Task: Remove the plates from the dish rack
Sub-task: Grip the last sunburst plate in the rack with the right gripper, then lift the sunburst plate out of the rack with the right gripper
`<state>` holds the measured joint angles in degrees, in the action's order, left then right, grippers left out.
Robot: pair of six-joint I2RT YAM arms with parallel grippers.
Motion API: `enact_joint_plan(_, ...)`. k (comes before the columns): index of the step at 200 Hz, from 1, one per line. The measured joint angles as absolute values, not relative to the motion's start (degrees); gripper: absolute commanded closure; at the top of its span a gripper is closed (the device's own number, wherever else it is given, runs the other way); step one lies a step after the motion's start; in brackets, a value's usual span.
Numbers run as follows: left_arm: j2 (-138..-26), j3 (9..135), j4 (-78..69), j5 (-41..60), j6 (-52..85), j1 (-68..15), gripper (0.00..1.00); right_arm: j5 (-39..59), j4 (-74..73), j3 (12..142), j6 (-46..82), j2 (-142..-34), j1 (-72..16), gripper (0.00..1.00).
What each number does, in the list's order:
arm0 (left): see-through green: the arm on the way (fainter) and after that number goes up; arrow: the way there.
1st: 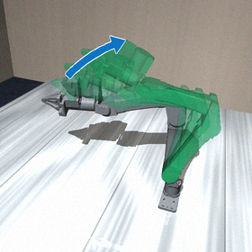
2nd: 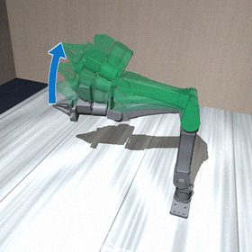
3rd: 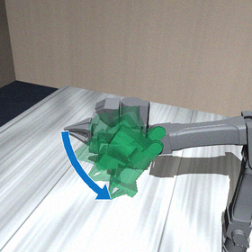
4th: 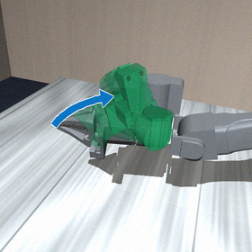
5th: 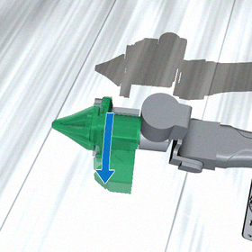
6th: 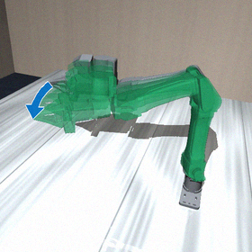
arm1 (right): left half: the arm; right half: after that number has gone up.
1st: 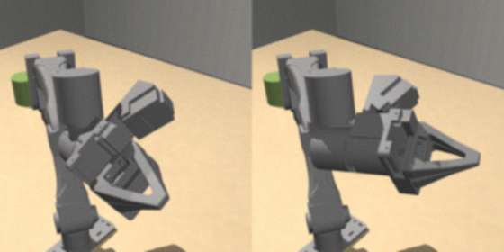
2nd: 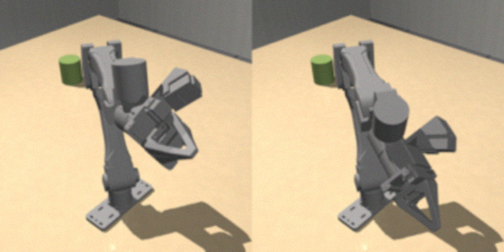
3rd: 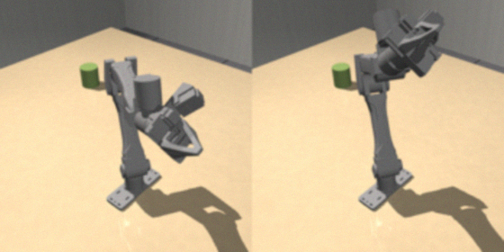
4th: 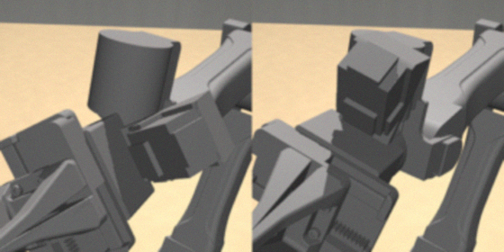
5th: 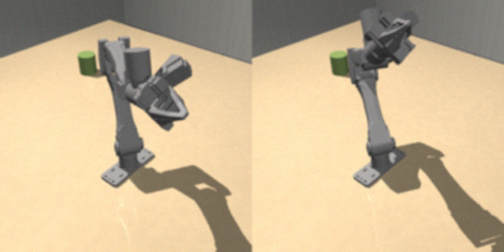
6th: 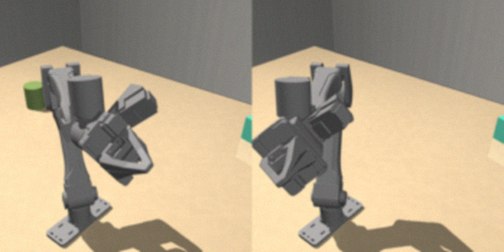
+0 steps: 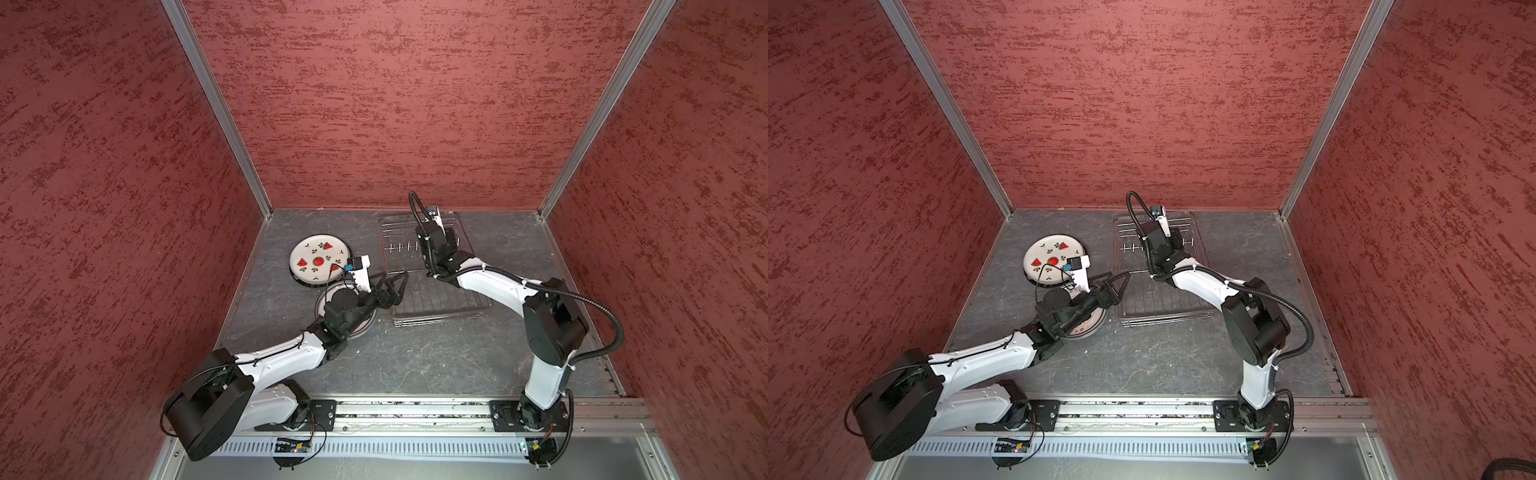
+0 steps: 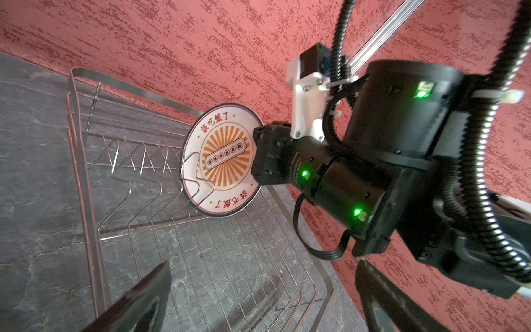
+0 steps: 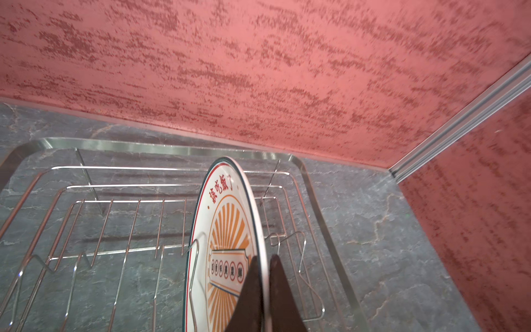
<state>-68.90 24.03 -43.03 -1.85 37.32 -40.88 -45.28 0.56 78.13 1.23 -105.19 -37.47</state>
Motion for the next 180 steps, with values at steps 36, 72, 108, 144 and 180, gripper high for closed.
enact_joint_plan(36,-68.82,23.49,-43.99,-1.80,37.69,-40.45,0.00,-48.53,-3.57,75.64,-2.42,-101.06,-38.79,1.00)
enact_joint_plan(72,-67.48,21.78,-46.57,-0.95,37.17,-40.38,0.01,-50.63,-8.95,71.81,-5.80,-96.51,-40.66,1.00)
enact_joint_plan(108,-64.75,20.05,-47.75,0.34,36.56,-40.14,0.01,-50.81,-12.19,67.26,-6.96,-91.05,-41.95,1.00)
enact_joint_plan(144,-62.48,19.40,-48.10,3.01,35.81,-39.83,0.01,-46.24,-13.08,58.92,-3.88,-80.79,-42.00,1.00)
enact_joint_plan(180,-59.86,18.06,-48.93,6.70,35.11,-38.52,0.01,-33.45,-14.20,48.95,3.14,-67.31,-39.94,1.00)
